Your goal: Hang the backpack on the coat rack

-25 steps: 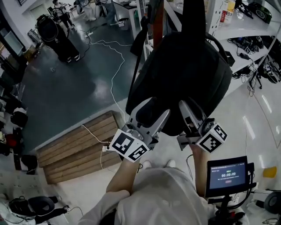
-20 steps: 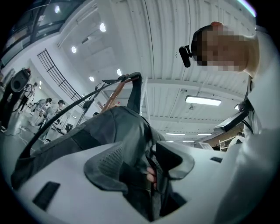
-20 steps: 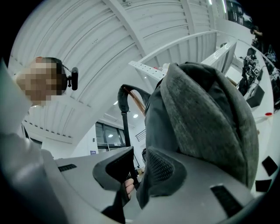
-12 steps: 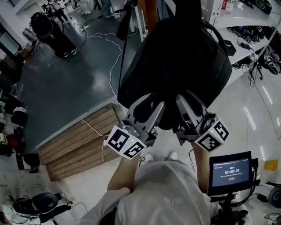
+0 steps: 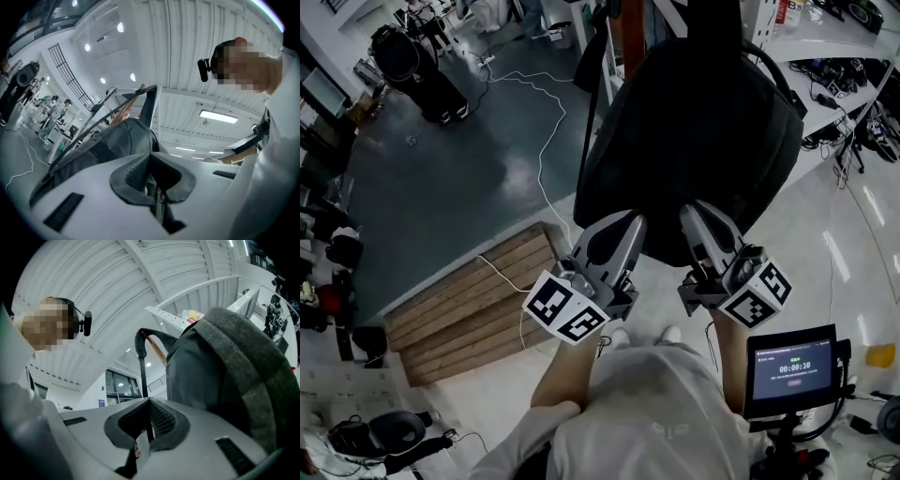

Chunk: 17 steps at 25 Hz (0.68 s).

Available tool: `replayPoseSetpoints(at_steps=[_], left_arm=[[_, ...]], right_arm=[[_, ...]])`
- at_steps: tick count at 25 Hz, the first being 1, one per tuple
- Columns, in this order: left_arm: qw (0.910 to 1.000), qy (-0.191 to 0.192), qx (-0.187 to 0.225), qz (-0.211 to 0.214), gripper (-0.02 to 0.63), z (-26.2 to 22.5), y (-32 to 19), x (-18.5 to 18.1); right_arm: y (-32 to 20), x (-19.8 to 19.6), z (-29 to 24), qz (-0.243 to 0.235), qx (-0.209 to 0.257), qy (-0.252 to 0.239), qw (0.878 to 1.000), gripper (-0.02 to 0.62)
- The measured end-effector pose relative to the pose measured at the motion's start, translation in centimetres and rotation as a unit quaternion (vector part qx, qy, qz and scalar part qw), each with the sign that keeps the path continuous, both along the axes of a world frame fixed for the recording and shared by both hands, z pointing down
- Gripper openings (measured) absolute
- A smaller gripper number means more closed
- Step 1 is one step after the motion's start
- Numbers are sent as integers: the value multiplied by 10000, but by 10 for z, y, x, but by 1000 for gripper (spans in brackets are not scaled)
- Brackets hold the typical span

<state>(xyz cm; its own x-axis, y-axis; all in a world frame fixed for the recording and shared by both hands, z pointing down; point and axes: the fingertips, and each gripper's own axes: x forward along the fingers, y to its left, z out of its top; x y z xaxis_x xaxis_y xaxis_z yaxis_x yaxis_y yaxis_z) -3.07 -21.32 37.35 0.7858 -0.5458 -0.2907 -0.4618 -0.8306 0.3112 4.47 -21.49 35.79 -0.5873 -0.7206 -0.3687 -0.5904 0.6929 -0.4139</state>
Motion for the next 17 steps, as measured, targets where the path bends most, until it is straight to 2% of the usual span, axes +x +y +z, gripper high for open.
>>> replayPoseSetpoints(at_steps=[7, 11, 17], left_arm=[[10000, -46, -45, 61, 6, 6, 0, 5], [9999, -136, -48, 66, 6, 9, 0, 8], [9998, -215, -24, 29, 6, 10, -1, 8]], right_arm=[[-1, -8, 13, -310, -286, -113, 9990, 11], [-1, -14, 16, -316, -344, 23, 9989, 11], [-1, -14, 14, -339, -375, -67, 9987, 11]])
